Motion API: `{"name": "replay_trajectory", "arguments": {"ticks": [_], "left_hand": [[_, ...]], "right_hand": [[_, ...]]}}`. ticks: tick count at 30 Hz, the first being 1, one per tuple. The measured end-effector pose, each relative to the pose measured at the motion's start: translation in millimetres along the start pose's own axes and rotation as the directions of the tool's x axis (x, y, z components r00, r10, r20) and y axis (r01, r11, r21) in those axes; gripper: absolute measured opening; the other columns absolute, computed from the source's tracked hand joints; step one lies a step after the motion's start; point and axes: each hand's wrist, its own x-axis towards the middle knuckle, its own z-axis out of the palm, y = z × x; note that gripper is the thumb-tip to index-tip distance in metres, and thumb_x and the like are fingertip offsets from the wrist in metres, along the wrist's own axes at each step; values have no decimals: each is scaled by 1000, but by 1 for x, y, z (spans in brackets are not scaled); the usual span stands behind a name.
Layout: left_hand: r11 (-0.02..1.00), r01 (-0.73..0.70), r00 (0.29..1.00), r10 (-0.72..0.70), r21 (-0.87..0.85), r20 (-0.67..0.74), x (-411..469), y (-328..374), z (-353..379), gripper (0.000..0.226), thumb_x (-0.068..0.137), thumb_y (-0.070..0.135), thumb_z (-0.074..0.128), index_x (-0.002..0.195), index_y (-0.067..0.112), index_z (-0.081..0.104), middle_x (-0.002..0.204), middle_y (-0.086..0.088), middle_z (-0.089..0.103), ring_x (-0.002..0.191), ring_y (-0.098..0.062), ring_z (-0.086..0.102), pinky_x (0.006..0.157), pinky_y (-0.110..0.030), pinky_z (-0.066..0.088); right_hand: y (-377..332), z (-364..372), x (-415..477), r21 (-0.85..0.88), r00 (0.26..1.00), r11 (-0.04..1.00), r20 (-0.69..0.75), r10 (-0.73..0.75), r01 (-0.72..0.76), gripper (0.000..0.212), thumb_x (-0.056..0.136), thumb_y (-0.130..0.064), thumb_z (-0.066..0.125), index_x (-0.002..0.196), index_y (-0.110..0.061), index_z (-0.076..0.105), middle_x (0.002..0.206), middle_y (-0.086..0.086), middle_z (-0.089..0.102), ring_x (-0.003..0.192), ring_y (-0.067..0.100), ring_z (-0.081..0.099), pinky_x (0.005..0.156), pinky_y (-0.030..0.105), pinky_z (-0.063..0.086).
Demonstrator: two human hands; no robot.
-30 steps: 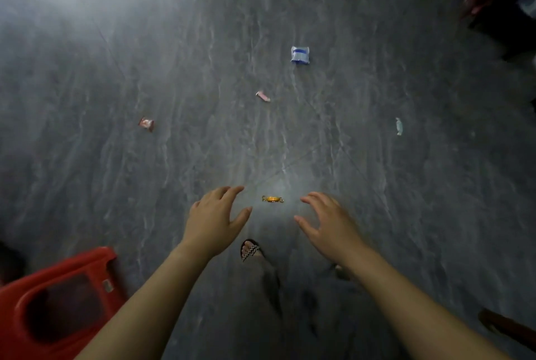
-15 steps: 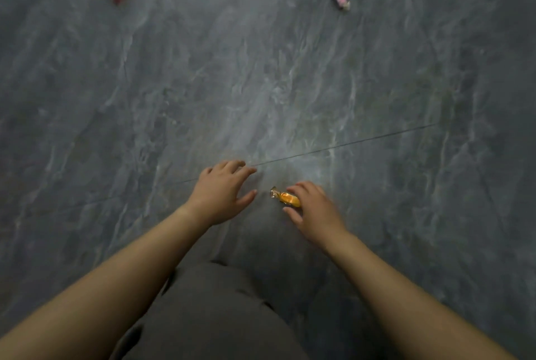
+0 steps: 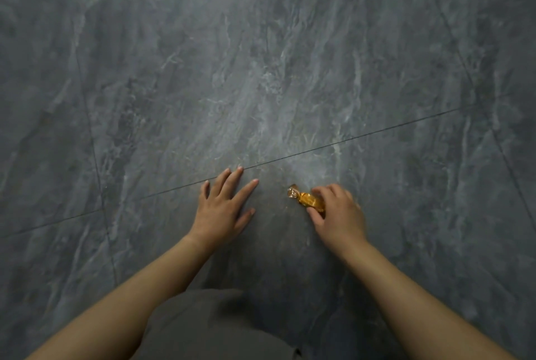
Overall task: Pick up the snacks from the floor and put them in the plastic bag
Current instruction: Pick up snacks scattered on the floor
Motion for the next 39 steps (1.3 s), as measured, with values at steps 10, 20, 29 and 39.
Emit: {"name": "replay_trajectory", "arguments": {"ticks": [10,20,29,39], "left_hand": [[1000,-7,999,8,-9,41,1,8,-34,68,81,63,21,140,33,36,151,-8,32,137,-30,31,104,-49,31],[998,32,999,-31,52,-11,-71,134,-311,56,91,54,39,139,26,36,139,-3,47,124,-26,45,98,-43,38],[974,-215,976,212,68,57,-124,389,-539,55,92,54,36,139,26,37,138,-2,48,123,-25,47,99,-44,38],[858,-504,855,480,99,194,-28,617,-553,54,92,52,36,139,27,34,141,-2,44,127,-25,43,102,-44,35]], "right_hand": [[-15,-16,8,190,999,981,-21,-25,29,23,85,-26,60,104,-14,57,105,4,53,92,22,55,77,36,49],[-64,-254,-109,387,989,922,-142,47,11,27,89,-29,55,112,-17,53,108,-1,54,93,15,54,74,26,44],[-26,-537,-282,560,924,822,-252,289,-104,24,90,-31,54,112,-20,52,100,-10,48,88,8,52,70,17,42],[139,-643,-319,611,740,744,-362,567,-272,26,86,-25,61,109,-15,56,97,-8,50,79,6,48,60,9,31]]}}
